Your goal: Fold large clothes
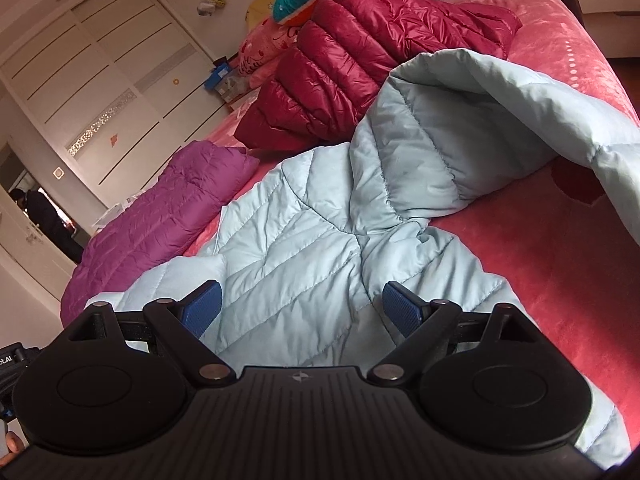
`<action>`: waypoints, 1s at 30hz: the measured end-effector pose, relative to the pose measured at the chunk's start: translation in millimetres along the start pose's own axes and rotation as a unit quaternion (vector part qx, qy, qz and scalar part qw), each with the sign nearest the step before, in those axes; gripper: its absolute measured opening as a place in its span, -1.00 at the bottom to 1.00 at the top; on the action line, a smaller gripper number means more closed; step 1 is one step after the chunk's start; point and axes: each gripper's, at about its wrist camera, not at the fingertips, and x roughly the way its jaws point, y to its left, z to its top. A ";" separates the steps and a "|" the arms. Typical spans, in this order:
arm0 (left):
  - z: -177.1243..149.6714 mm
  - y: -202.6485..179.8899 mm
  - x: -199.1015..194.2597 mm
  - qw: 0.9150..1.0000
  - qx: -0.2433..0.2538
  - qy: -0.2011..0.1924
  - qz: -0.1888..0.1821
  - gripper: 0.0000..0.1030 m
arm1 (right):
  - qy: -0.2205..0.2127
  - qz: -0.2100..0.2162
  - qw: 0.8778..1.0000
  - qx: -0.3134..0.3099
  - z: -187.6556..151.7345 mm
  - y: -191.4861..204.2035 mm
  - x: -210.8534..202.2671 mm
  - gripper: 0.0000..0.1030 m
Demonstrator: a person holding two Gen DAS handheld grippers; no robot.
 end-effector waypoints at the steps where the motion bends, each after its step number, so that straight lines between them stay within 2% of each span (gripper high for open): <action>1: -0.9 -9.8 4.3 1.000 0.008 0.004 -0.019 -0.37 | -0.002 0.001 1.000 0.003 1.4 -1.3 -0.8 1.00; 5: -12.3 -48.9 20.4 0.993 0.042 0.025 -0.105 -0.37 | -0.017 0.000 1.000 0.020 7.8 -9.8 -5.8 1.00; 9: -33.4 -79.7 29.7 0.982 0.085 0.052 -0.160 -0.36 | -0.036 -0.020 0.999 0.036 16.1 -23.5 -11.1 1.00; 13: -47.2 -88.1 19.2 0.974 0.115 0.057 -0.186 -0.14 | -0.053 -0.026 0.996 0.068 24.3 -41.8 -19.3 1.00; 18: -58.5 -78.5 -4.8 0.968 0.116 0.077 -0.206 0.18 | -0.057 -0.023 0.996 0.066 25.9 -45.3 -21.3 1.00; 21: -67.8 -69.7 -19.5 0.963 0.132 0.103 -0.209 0.27 | -0.056 -0.017 0.997 0.056 25.8 -42.5 -19.8 1.00; 23: -73.1 -58.7 -27.7 0.965 0.140 0.112 -0.194 0.27 | -0.054 -0.012 0.997 0.050 24.6 -39.9 -19.9 1.00; 26: -76.7 -33.3 -31.0 0.974 0.129 0.118 -0.145 0.27 | -0.047 0.009 0.998 0.037 24.7 -34.7 -16.1 1.00; 28: -76.3 -16.0 -28.0 0.981 0.112 0.115 -0.105 0.27 | -0.041 0.023 0.999 0.016 22.5 -25.3 -15.2 1.00; 30: -73.5 -4.9 -21.8 0.985 0.104 0.107 -0.082 0.26 | -0.038 0.031 0.999 -0.017 18.0 -11.3 -15.8 1.00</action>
